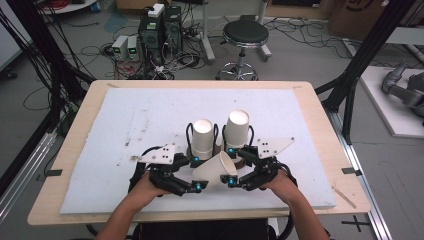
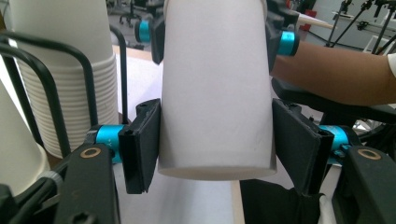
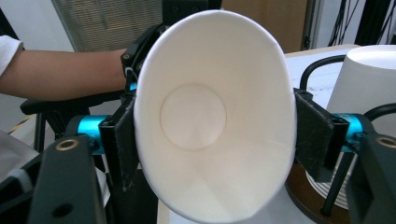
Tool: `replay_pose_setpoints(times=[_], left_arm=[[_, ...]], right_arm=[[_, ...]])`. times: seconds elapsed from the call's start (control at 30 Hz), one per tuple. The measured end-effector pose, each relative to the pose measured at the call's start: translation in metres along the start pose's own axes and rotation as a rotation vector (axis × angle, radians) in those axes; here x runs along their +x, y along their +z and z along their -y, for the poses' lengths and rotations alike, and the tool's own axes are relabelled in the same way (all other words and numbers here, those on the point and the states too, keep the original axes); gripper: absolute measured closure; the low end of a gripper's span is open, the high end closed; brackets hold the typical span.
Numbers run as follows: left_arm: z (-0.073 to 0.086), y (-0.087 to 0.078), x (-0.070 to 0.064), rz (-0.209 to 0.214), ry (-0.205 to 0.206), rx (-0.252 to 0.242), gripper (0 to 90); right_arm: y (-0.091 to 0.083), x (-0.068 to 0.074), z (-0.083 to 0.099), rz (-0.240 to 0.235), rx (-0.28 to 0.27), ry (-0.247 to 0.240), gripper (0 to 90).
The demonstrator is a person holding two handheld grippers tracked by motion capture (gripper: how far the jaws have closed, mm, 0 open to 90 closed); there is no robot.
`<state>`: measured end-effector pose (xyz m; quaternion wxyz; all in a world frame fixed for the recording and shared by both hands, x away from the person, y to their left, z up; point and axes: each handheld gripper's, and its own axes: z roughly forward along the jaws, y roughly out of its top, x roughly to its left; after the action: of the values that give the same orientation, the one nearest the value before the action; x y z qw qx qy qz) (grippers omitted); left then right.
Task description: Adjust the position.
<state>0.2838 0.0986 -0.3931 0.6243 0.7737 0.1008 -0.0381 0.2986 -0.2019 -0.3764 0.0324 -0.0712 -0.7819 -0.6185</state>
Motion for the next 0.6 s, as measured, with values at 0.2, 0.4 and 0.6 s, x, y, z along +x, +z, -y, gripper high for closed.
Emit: replay_pose_setpoints(times=[0.2,0.4,0.6], left_arm=[[-0.0012,0.0039,-0.0026,-0.067,-0.016,0.031,27.7],[-0.0054,0.004,-0.0044,-0.064,-0.003,0.033,25.7],[-0.0035,0.0106,-0.0048,-0.045,0.01,0.069,29.6]], right_arm=[[-0.0011,-0.0012,-0.0011,0.041,0.059,-0.005,29.5],[-0.0014,-0.0018,-0.0013,0.041,0.072,0.012,29.5],[0.0019,-0.0005,-0.0019,0.017,0.078,0.008,29.6]])
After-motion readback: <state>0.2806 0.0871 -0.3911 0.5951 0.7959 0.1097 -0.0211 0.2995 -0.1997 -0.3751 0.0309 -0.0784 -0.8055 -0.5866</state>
